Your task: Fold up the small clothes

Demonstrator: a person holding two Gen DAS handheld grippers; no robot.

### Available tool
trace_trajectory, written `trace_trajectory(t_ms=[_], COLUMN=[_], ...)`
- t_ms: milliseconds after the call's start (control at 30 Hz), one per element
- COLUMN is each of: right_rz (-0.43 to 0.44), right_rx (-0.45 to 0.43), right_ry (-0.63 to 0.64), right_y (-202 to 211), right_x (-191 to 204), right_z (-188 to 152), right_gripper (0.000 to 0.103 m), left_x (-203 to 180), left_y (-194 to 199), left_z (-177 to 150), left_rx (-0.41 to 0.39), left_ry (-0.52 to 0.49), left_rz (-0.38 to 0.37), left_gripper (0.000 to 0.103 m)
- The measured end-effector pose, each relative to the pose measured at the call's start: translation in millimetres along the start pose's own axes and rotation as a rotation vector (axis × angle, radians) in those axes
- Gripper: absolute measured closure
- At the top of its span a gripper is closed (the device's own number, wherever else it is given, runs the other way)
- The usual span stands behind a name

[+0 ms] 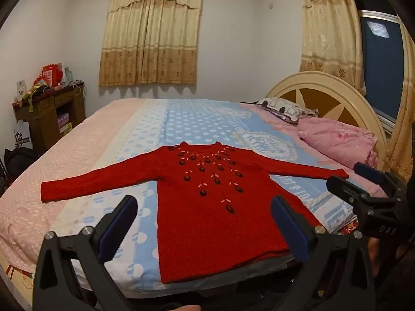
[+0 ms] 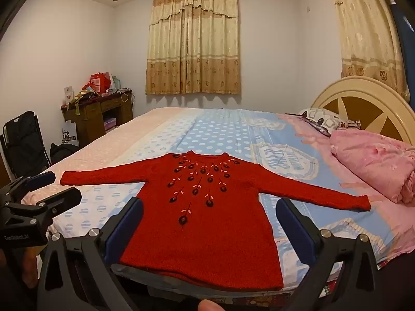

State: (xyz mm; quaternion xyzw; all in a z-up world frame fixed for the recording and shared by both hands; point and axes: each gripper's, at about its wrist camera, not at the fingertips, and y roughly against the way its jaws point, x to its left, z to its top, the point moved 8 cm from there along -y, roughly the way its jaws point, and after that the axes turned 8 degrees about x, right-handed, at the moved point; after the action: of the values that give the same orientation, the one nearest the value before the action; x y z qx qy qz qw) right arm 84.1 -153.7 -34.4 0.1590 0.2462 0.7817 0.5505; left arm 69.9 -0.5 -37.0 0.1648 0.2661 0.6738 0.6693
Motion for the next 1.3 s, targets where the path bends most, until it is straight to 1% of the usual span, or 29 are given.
trace_trajectory(t_ms=[67,133,167,433,467,733,833,1300], right_rz=[0.008,0.007,0.019,0.005,0.005,0.01,0.011,0.012], right_rx=[0.012,0.006,0.013,0.011,0.013,0.016,0.018,0.028], right_ry=[-0.008,-0.005,-0.024,-0.003,-0.003,-0.012,-0.013,-0.019], right_y=[-0.6,0.0,-0.5,-8.2,-8.0,-7.6,-8.1,-14.5], right_x=[0.5,1.6,-0.1,-0.1,1.1,-3.6,-2.9,-6.4], right_z=[-0.2,0.8,0.7,-9.0,-7.4,-5.0,-6.4,-11.3], right_gripper=[0.001,0.001,0.001,0.001,0.001,0.001,0.001,0.001], left_x=[-0.5,-0.7,-0.7,-1.6,1.5,4.9,4.4,11.2], left_y=[-0.7,-0.6,-0.7,-3.2,5.0,9.3,1.6,2.2], left_z=[-0.4,0.0,0.3,-0.8,1.6,2.1,1.7,1.7], left_rx=[0.007,0.003,0.002,0.006,0.001,0.005,0.004,0.005], left_ry=[-0.009,-0.01,-0.01,-0.012,-0.013,-0.014,-0.014,-0.009], left_rz=[0.005,0.004,0.003,0.014,0.012,0.013,0.016,0.019], left_gripper=[0.0,0.0,0.0,0.0,0.0,0.0,0.0,0.0])
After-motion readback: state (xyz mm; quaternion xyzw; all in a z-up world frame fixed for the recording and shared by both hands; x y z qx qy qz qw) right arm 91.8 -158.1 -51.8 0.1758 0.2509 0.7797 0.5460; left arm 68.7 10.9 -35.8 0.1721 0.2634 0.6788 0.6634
